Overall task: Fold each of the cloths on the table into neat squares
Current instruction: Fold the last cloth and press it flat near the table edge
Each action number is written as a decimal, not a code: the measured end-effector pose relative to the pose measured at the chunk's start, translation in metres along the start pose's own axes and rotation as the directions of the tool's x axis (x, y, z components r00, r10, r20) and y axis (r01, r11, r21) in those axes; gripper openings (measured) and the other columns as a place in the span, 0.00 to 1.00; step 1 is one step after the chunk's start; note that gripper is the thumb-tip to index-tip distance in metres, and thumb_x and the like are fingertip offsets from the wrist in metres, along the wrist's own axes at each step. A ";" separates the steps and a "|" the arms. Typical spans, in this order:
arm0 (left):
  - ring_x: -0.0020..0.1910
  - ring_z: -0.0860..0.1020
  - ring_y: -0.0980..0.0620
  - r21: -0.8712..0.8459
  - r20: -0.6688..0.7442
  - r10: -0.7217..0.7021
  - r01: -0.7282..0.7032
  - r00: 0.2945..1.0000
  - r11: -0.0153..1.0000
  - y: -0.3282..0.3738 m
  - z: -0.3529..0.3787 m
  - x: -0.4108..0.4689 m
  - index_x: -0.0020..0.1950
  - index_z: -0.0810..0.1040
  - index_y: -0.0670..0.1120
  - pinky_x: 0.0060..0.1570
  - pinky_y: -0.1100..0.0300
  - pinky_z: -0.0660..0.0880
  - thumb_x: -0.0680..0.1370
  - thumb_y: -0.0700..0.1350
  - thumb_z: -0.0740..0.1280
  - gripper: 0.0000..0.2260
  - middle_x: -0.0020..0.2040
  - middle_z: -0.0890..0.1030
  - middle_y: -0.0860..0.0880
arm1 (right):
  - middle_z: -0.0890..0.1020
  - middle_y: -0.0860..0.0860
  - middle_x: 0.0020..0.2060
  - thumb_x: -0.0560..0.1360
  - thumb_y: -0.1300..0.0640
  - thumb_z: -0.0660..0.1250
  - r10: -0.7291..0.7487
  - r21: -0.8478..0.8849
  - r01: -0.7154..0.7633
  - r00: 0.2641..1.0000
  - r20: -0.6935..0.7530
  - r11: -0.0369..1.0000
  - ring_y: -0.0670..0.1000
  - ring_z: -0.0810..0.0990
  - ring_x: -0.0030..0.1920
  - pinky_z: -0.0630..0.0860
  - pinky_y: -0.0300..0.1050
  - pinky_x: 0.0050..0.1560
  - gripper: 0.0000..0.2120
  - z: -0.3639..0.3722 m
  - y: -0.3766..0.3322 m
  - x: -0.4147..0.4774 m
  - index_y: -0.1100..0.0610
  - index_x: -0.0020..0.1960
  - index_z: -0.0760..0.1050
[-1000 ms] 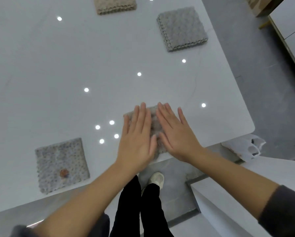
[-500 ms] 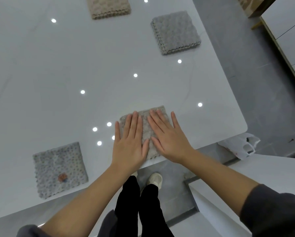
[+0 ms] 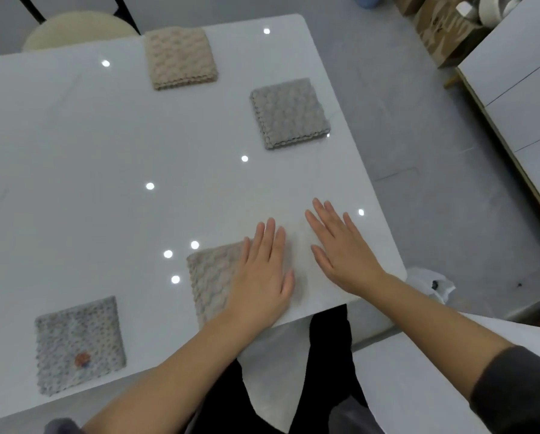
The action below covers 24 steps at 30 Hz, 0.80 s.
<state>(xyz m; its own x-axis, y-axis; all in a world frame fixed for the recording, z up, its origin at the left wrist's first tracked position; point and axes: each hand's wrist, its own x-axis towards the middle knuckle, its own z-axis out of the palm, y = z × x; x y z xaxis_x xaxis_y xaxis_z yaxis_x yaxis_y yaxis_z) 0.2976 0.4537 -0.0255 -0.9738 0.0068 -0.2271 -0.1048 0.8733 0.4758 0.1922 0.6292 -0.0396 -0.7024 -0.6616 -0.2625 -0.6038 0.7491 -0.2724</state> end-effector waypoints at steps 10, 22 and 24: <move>0.78 0.39 0.47 -0.199 -0.177 -0.466 0.432 0.867 0.880 0.105 0.053 0.151 0.80 0.45 0.44 0.75 0.52 0.38 0.78 0.55 0.44 0.31 0.80 0.41 0.45 | 0.50 0.56 0.79 0.82 0.56 0.57 -0.341 -0.005 0.345 0.932 0.120 0.939 0.58 0.48 0.79 0.50 0.60 0.75 0.28 -0.078 0.160 0.130 0.60 0.79 0.53; 0.78 0.41 0.38 -0.550 -0.346 -0.873 0.679 0.344 0.486 0.127 0.057 0.293 0.80 0.43 0.46 0.75 0.41 0.40 0.78 0.53 0.49 0.32 0.79 0.39 0.40 | 0.46 0.50 0.80 0.82 0.51 0.56 -0.681 0.057 0.683 0.711 0.176 0.728 0.52 0.44 0.79 0.41 0.55 0.77 0.30 -0.125 0.187 0.316 0.52 0.80 0.48; 0.78 0.41 0.38 -0.583 -0.344 -0.900 0.691 0.268 0.429 0.123 0.057 0.306 0.80 0.42 0.47 0.74 0.40 0.39 0.78 0.54 0.47 0.32 0.79 0.38 0.41 | 0.47 0.49 0.80 0.82 0.51 0.56 -0.732 0.081 0.735 0.647 0.215 0.673 0.52 0.46 0.79 0.42 0.53 0.77 0.30 -0.124 0.178 0.338 0.51 0.80 0.48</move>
<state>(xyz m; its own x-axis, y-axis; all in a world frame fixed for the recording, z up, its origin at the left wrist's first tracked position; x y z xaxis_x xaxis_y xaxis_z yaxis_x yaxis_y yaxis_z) -0.0019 0.5909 -0.0852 -0.2361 -0.9516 -0.1966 -0.8349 0.0952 0.5421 -0.1993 0.5434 -0.0622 0.0689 -0.9831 -0.1697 -0.8922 0.0154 -0.4515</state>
